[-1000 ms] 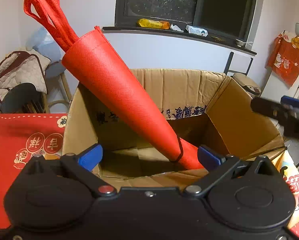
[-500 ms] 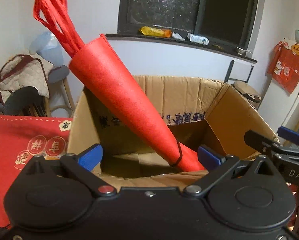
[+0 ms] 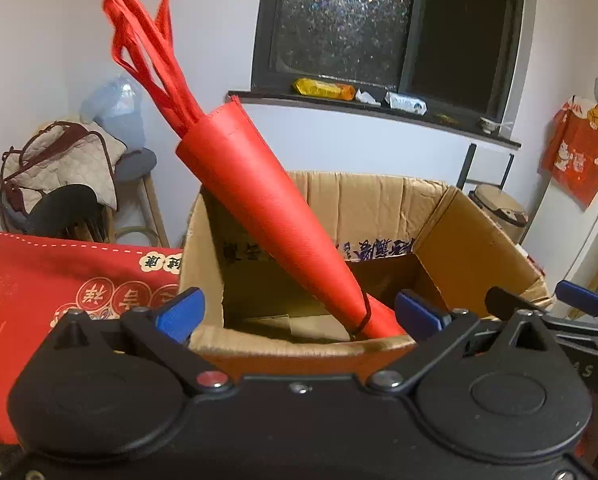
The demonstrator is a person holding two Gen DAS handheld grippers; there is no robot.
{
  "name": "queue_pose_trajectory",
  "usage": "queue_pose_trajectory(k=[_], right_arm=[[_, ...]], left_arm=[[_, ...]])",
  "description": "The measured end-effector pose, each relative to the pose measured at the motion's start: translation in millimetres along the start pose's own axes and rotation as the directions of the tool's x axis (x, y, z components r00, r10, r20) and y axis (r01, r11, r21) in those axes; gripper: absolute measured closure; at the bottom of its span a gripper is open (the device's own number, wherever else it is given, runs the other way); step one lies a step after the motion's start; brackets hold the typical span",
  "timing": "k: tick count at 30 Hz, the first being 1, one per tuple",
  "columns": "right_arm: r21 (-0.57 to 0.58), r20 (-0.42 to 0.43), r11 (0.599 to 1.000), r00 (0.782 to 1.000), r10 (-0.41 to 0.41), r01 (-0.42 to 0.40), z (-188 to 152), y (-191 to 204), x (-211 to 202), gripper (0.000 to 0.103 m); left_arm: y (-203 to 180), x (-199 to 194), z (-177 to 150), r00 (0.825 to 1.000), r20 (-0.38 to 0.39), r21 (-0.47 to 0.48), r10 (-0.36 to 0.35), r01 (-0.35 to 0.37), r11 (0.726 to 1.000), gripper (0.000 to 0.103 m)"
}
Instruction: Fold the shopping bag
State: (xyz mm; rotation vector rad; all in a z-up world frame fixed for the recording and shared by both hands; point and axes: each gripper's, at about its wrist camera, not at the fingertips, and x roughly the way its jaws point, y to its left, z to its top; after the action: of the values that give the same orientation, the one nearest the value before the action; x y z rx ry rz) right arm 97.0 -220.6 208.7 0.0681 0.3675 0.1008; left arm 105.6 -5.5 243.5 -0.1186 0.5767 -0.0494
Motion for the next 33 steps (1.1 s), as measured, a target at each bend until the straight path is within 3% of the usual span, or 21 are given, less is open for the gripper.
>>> queue_pose_trajectory(k=[8,18,24,29,33], right_arm=[[-0.002,0.003,1.000,1.000,0.030,-0.030,-9,4,-22,0.001],[-0.052,-0.014,0.997,0.998,0.060,-0.060,-38,10,-57,0.001],[-0.053,-0.062,0.998,0.997,0.041,-0.044,-71,9,-79,0.001],[-0.047,-0.101,0.996,0.992,0.073,-0.078,-113,7,-108,0.001],[-0.060,-0.083,0.994,0.992,0.090,-0.095,-143,9,-118,0.001]], left_arm=[[1,-30,-21,1.000,-0.010,-0.049,-0.011,0.011,0.999,0.000],[8,-59,-62,0.999,-0.008,-0.046,0.043,-0.043,0.998,0.000],[18,-83,-108,0.997,-0.066,-0.103,0.033,-0.040,0.994,0.000],[29,-93,-149,0.997,-0.063,-0.127,0.045,-0.052,0.991,0.000],[31,-88,-179,0.998,-0.035,-0.076,0.055,-0.058,0.995,0.000]])
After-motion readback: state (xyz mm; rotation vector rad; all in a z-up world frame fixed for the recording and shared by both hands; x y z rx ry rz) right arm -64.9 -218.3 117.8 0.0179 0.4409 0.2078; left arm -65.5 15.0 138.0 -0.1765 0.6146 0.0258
